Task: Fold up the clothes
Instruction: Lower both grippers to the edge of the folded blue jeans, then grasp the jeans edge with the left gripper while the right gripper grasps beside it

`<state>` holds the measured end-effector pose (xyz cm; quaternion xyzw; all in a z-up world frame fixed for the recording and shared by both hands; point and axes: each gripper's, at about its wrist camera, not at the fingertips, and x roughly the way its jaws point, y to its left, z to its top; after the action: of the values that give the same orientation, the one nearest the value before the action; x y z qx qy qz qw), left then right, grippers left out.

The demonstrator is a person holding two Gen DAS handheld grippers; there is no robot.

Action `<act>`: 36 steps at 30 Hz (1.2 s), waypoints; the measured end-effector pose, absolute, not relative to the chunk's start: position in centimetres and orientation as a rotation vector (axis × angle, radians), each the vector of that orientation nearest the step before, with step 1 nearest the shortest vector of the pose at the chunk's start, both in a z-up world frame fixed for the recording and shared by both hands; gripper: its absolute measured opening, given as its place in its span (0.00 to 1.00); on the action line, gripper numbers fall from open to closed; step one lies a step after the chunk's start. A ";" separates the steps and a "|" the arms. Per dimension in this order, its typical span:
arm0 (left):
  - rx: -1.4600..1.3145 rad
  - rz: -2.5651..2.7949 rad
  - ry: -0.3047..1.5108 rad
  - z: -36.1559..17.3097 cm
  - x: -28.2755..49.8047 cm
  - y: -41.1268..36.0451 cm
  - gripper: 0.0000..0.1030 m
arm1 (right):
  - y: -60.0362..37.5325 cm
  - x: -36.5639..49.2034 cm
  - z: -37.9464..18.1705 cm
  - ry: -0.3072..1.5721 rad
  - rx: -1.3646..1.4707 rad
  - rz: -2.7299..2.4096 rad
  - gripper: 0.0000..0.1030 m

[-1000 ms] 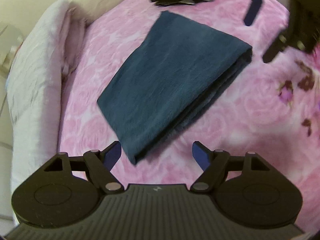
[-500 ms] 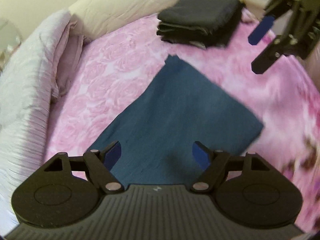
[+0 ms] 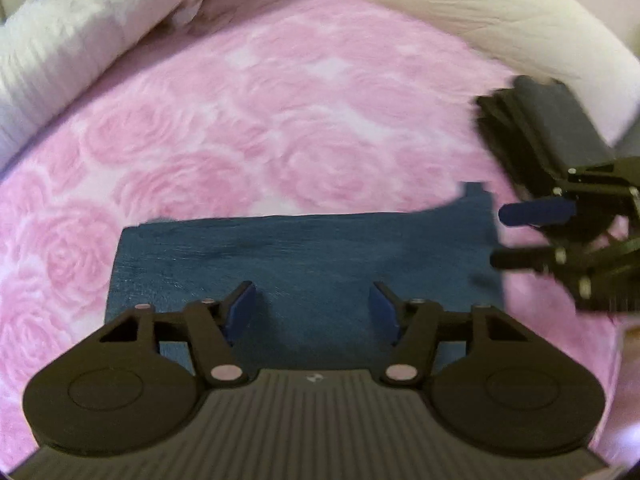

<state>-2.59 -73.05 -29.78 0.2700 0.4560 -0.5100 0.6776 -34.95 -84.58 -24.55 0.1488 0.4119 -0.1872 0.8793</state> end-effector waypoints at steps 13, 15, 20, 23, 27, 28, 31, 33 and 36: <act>0.652 -1.187 0.964 -30.4 -2.4 -74.2 0.60 | -89.1 -39.0 -26.8 0.883 0.404 -0.508 0.40; 0.618 -1.202 0.944 -29.1 -1.6 -73.4 0.60 | -88.8 -38.2 -26.1 0.834 0.408 -0.475 0.40; 0.562 -1.114 0.953 -27.9 2.9 -70.9 0.59 | -87.8 -35.3 -26.6 0.856 0.398 -0.366 0.40; 0.533 -1.076 1.000 -29.2 5.9 -70.3 0.53 | -87.9 -32.9 -26.3 0.841 0.392 -0.315 0.40; 0.512 -1.079 1.022 -31.9 8.4 -70.9 0.55 | -88.4 -29.1 -27.2 0.866 0.332 -0.269 0.40; 0.502 -1.083 1.026 -32.6 8.7 -71.1 0.58 | -88.5 -28.1 -27.8 0.886 0.309 -0.262 0.40; 0.440 -1.092 1.036 -33.5 9.8 -71.1 0.61 | -89.1 -27.5 -30.4 0.970 0.322 -0.303 0.40; 0.429 -1.098 1.040 -32.9 10.0 -70.9 0.60 | -89.6 -28.2 -30.6 0.960 0.389 -0.344 0.40; 0.443 -1.118 0.993 -30.7 9.3 -69.5 0.48 | -88.5 -28.9 -28.4 0.922 0.376 -0.399 0.40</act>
<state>9.29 -69.46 -30.66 0.1997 0.4475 -0.5042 0.7111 -28.88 -88.49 -28.44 0.1791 0.4391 -0.1903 0.8596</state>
